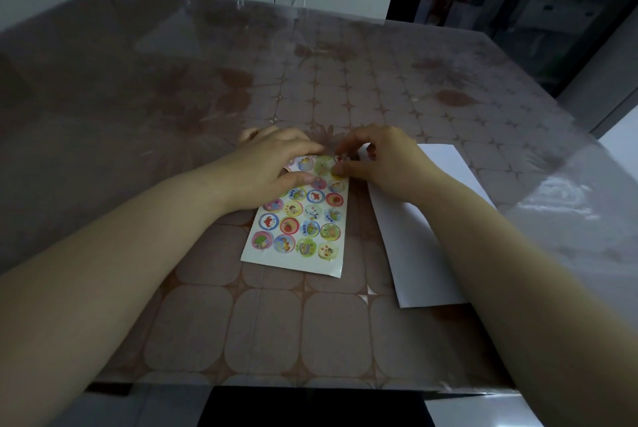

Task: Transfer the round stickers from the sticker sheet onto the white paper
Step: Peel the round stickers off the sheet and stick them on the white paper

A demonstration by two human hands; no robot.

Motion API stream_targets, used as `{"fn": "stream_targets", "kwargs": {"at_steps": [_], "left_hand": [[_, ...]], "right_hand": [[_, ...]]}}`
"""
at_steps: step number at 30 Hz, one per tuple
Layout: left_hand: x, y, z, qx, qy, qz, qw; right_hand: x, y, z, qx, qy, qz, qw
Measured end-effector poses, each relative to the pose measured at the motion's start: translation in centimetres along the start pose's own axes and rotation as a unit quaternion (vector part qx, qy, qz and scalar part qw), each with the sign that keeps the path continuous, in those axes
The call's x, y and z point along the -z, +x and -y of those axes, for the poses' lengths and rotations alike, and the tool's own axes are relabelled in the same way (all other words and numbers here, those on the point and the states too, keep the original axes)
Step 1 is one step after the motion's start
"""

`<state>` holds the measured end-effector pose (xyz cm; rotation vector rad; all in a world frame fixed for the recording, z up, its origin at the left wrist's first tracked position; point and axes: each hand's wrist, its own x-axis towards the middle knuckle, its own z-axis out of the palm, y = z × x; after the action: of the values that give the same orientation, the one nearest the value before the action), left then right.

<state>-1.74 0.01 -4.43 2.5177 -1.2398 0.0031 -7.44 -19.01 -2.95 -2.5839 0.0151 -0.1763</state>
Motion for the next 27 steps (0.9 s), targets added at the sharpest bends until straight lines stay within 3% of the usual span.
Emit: {"fn": "stream_targets", "kwargs": {"at_steps": [13, 16, 19, 23, 27], "left_hand": [[-0.1, -0.3, 0.2, -0.002, 0.011, 0.001, 1.0], [-0.1, -0.5, 0.3, 0.004, 0.009, 0.007, 1.0], [-0.1, -0.7, 0.7, 0.008, 0.015, 0.001, 1.0], [-0.1, -0.5, 0.5, 0.014, 0.021, -0.028, 0.999], [0.1, -0.4, 0.3, 0.015, 0.015, -0.043, 0.999]], "right_hand": [[0.6, -0.2, -0.5, 0.021, 0.064, -0.025, 0.997], [3.0, -0.5, -0.6, -0.023, 0.133, -0.046, 0.99], [7.1, -1.4, -3.2, -0.112, 0.113, -0.128, 0.979], [8.2, -2.3, -6.5, -0.225, 0.085, -0.045, 0.97], [7.3, -1.9, -6.9, -0.255, 0.08, -0.023, 0.963]]}}
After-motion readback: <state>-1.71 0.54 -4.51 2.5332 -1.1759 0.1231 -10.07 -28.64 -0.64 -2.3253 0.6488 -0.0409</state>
